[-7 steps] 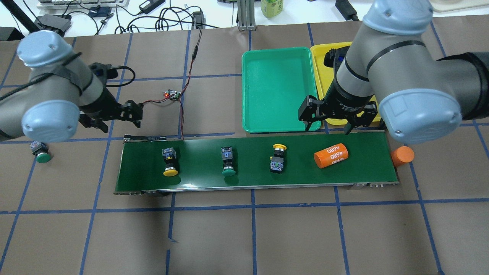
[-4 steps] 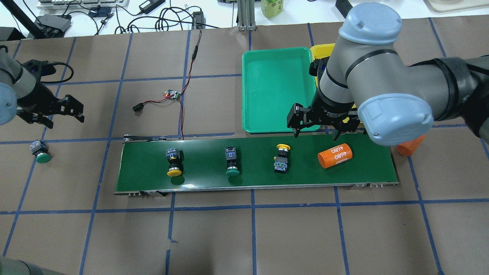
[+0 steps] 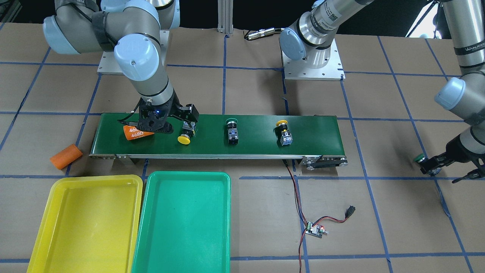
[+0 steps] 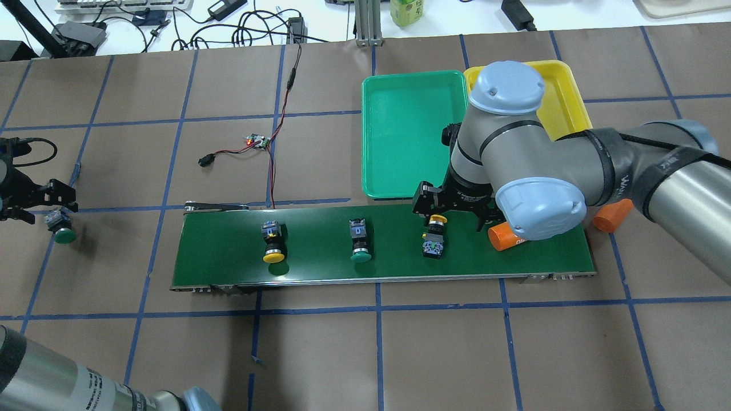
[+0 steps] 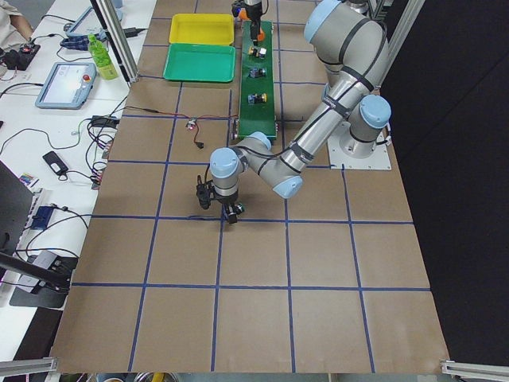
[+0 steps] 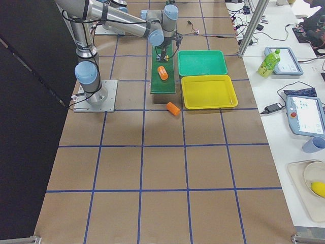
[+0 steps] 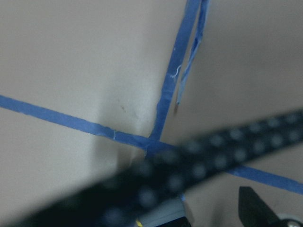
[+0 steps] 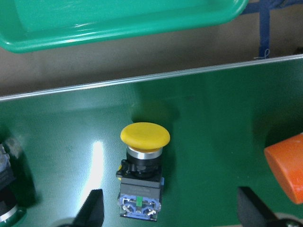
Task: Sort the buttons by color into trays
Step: 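Grasp yellow-capped belt button with right gripper while left grasps another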
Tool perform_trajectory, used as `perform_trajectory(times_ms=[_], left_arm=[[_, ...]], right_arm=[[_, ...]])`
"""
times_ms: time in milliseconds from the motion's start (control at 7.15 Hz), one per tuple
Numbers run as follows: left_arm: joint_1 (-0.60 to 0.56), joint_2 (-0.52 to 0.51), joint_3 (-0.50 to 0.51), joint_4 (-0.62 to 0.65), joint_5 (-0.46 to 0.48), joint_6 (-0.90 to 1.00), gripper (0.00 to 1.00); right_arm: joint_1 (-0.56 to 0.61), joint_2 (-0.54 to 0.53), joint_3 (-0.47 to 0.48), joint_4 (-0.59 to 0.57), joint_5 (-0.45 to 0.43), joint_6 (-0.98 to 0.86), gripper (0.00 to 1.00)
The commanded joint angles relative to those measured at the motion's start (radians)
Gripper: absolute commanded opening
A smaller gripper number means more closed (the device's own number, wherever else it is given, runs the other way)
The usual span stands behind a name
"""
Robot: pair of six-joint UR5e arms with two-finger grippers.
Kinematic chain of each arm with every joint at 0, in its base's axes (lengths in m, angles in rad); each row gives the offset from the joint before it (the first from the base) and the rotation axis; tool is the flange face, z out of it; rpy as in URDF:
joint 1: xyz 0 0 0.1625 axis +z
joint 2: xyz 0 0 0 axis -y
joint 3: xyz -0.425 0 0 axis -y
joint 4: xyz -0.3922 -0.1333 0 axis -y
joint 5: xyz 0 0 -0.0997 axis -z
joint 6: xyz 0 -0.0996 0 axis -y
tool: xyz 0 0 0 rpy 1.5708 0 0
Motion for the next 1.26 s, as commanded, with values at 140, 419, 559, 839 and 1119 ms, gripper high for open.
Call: perform_trajectory(times_ms=[140, 419, 559, 839, 1119], left_arm=[[0.007, 0.000, -0.005, -0.006, 0.031, 0.024, 0.05], [-0.016, 0.069, -0.006, -0.031, 0.025, 0.020, 0.00], [-0.063, 0.147, -0.019, -0.159, 0.002, 0.019, 0.00], [-0.297, 0.281, -0.105, -0.222, -0.025, 0.016, 0.00], [-0.497, 0.429, -0.282, -0.209, -0.033, -0.039, 0.00]], right_arm=[[0.002, 0.041, 0.004, -0.024, 0.000, 0.063, 0.95], [0.002, 0.072, 0.005, -0.024, 0.001, 0.084, 0.92], [0.002, 0.075, 0.005, -0.024, 0.000, 0.084, 0.88], [-0.001, 0.073, 0.005, -0.006, -0.005, 0.080, 0.16], [-0.008, 0.067, 0.007, -0.004, -0.014, 0.084, 0.00]])
